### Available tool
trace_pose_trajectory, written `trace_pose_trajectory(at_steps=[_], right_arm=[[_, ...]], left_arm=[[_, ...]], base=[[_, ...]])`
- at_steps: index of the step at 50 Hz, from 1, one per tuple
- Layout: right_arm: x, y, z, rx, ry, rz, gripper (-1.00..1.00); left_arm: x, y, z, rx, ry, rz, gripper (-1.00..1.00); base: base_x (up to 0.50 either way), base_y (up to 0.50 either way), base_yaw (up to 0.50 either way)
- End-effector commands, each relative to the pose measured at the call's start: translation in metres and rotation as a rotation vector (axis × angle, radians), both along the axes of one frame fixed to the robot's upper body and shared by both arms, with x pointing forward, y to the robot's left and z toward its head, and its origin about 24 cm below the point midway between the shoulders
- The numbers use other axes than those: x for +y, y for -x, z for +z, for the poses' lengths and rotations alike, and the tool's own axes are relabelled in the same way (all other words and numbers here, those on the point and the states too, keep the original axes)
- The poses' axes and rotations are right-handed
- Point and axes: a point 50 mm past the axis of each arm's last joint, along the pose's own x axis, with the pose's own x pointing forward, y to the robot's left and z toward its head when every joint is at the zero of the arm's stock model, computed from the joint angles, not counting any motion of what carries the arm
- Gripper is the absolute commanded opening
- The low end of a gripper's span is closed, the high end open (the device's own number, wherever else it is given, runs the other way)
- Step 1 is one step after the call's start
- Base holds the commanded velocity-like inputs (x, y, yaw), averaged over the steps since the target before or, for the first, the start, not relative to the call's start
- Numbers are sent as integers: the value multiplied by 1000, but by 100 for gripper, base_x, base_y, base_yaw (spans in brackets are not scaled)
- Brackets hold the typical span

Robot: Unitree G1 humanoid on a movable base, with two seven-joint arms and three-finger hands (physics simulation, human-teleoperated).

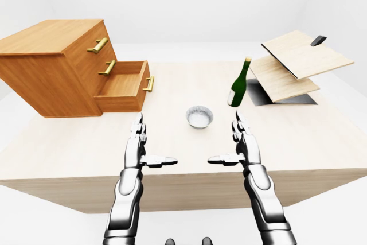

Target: Put the bowl on top of the cabinet.

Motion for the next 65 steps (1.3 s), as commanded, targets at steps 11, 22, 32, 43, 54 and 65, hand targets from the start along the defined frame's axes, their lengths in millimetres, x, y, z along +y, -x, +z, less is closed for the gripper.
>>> trace_pose_trajectory(at_steps=[11,22,32,43,54,65], right_arm=[[-7,0,2,0,-1,7,100],[-9,3,21,-45,5,4,100],[-12,5,49,-158,3,-2,100],[-18,7,80,-292,-16,-10,100],[-20,11,95,-361,-41,1,100],[-22,7,92,-344,-58,-6,100]], left_arm=[[8,2,7,-4,11,5,100],[9,5,22,-46,1,10,100],[10,10,44,-143,-12,9,100],[14,17,68,-245,-17,17,100],[16,23,85,-321,-25,20,100],[15,29,99,-382,-42,16,100]], base=[[0,0,0],[0,0,0],[0,0,0],[0,0,0],[0,2,0],[0,50,0]])
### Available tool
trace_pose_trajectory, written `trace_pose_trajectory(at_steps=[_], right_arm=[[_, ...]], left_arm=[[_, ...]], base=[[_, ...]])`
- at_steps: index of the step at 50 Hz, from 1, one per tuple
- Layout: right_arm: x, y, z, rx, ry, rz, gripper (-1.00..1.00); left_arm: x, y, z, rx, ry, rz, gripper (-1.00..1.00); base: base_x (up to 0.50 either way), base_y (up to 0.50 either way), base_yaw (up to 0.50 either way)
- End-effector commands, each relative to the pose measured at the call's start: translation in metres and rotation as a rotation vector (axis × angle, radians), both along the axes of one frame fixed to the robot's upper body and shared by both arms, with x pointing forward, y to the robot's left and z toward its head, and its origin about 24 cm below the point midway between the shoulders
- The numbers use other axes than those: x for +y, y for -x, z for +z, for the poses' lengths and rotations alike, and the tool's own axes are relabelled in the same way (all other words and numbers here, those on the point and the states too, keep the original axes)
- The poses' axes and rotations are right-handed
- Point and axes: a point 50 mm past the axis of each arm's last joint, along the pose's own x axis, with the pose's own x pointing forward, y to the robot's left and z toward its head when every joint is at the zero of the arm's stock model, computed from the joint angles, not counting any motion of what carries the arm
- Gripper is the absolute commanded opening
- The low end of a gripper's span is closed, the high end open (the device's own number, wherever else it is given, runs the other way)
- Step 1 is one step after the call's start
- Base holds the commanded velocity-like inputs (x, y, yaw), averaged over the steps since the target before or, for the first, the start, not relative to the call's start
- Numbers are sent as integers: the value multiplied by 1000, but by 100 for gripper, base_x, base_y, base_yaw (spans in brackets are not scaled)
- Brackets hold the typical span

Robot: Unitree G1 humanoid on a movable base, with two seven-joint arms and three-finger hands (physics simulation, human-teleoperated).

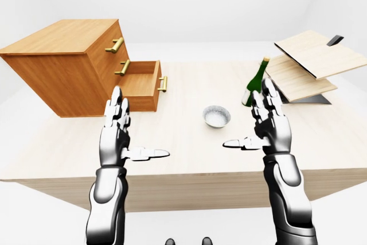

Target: Put the bowl on top of the cabinet.

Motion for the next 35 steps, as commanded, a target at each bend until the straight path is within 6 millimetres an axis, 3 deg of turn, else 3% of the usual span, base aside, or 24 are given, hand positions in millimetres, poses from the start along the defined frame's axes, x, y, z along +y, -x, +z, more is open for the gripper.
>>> trace_pose_trajectory(at_steps=[1,12,23,35], right_arm=[[-1,-2,2,-6,-17,2,100],[-1,-5,-4,18,-11,-2,100],[0,-9,-11,51,2,-2,100],[2,-7,-13,63,11,2,100]], left_arm=[[0,7,16,-71,-20,2,100],[-1,23,47,-220,-60,5,100],[-7,55,95,-481,-114,-8,100],[3,81,125,-671,-173,27,100]], base=[[0,50,0],[0,50,0],[0,49,0],[0,4,0]])
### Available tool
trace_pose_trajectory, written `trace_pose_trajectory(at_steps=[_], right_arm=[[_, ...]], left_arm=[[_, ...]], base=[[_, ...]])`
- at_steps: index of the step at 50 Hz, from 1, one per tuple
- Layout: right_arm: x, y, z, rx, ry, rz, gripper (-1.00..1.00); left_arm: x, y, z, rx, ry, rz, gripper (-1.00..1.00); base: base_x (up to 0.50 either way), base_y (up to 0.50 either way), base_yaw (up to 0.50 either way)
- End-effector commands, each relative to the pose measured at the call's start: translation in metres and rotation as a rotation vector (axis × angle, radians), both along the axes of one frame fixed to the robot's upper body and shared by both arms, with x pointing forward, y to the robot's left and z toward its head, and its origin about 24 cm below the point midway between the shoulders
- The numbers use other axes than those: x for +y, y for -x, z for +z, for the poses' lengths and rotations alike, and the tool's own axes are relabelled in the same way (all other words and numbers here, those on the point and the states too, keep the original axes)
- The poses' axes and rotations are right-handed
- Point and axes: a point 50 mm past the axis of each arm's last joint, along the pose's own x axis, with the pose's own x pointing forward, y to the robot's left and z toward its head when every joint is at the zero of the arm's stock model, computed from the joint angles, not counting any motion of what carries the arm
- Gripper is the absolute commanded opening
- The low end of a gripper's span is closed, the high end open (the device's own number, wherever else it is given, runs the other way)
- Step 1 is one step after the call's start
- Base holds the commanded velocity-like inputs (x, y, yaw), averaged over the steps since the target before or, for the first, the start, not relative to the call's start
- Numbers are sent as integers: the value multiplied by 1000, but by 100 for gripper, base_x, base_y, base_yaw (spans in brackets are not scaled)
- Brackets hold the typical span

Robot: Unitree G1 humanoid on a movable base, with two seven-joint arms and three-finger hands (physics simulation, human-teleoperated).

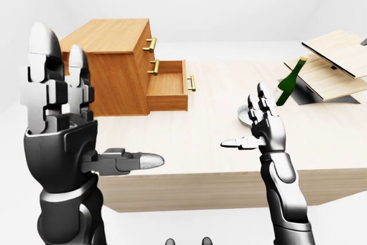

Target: Put the bowl on top of the cabinet.

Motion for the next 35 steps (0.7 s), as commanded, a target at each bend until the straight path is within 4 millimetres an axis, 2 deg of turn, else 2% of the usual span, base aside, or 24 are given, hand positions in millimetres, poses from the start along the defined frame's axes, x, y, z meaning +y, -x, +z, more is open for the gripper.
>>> trace_pose_trajectory(at_steps=[1,15,30,35], right_arm=[[1,0,-3,15,10,2,100],[3,3,-3,12,14,20,100],[2,2,-3,10,-5,17,100],[5,2,-7,31,26,15,100]], left_arm=[[6,24,25,-167,-37,20,100],[18,26,31,-173,79,-34,100],[19,26,32,-153,120,-58,100],[19,26,32,-149,127,-63,100]], base=[[0,0,0],[0,0,0],[1,49,0],[0,11,0]])
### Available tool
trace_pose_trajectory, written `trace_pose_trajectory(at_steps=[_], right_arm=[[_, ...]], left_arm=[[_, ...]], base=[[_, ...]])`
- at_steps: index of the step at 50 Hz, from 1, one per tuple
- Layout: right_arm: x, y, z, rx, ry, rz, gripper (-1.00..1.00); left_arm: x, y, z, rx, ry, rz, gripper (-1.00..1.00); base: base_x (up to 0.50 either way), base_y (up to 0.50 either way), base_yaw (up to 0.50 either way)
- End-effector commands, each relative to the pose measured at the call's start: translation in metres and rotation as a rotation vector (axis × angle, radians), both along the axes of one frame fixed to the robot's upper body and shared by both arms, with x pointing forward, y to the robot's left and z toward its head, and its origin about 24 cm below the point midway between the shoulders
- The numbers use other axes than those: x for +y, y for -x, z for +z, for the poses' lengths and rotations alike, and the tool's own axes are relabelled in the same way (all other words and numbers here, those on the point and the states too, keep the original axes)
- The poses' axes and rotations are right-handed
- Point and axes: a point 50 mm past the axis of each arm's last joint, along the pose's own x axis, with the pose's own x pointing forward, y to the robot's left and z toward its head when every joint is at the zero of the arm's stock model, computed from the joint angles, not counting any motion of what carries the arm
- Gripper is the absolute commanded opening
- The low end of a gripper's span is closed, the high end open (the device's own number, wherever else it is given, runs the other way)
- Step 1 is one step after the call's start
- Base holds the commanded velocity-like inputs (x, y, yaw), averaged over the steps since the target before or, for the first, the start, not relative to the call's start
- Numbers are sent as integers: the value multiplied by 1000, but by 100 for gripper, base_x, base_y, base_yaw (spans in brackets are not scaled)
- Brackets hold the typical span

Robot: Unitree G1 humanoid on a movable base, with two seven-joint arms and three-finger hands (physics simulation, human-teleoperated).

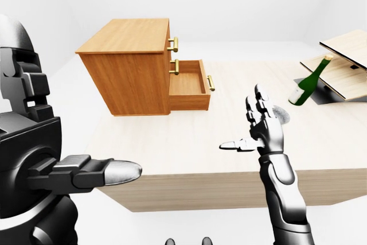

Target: Put the bowl on top of the cabinet.

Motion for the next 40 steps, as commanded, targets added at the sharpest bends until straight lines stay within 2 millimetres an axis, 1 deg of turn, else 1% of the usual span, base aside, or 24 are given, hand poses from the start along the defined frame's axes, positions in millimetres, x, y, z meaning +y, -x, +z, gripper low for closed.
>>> trace_pose_trajectory(at_steps=[1,3,4,6,8,19,23,24,27,37,40], right_arm=[[2,0,-5,24,36,-10,100],[2,0,-5,24,33,-9,100],[1,2,2,-9,12,2,100],[0,3,5,-27,-17,17,100],[-1,5,9,-45,-14,19,100],[-2,2,9,-42,-28,14,100],[-1,1,6,-26,-22,12,100],[-1,0,3,-13,-10,-6,100],[-1,1,5,-22,-10,-8,100],[-2,2,8,-40,-36,14,100],[-3,4,12,-55,-42,15,100]], left_arm=[[1,1,1,8,21,-17,100],[2,1,1,7,26,-19,100],[2,1,2,8,29,-20,100],[3,1,3,12,41,-27,100],[4,1,3,19,51,-33,100],[10,1,7,56,101,-60,100],[12,1,8,84,122,-72,100],[15,1,13,105,135,-83,100],[15,-1,12,163,151,-90,100],[15,-1,12,174,153,-90,100],[15,-1,12,172,152,-89,100]], base=[[0,0,0],[0,0,0],[0,0,0],[0,0,0],[50,0,0],[50,0,0],[50,0,0],[0,0,0],[0,0,0],[0,0,0],[37,0,0]])
